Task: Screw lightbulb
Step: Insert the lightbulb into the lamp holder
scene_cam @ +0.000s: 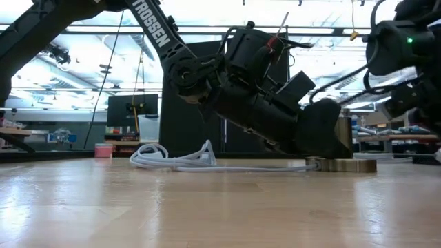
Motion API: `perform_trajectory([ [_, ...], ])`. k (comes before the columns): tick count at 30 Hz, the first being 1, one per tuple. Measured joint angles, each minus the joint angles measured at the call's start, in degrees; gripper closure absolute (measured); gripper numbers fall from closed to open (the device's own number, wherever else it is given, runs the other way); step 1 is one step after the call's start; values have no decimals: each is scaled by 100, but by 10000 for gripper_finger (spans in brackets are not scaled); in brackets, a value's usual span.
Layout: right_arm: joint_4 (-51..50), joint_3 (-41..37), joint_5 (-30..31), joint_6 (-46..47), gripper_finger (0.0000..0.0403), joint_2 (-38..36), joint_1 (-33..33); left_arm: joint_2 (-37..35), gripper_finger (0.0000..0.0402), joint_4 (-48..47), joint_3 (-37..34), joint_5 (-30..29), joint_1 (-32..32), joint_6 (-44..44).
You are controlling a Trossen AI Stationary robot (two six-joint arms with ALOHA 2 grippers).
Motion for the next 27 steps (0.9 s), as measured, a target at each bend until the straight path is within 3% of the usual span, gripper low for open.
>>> perform_trajectory([
  [10,3,395,78,-108,252,-5,-1,-11,183,5,-4,-12,-9,73],
  [20,142,1158,309,-475,253,-22,-122,-298,183,-646,-7,-192,-44,280],
  [27,136,1337,309,-647,253,-22,-267,-417,146,-808,-13,78,-52,213],
])
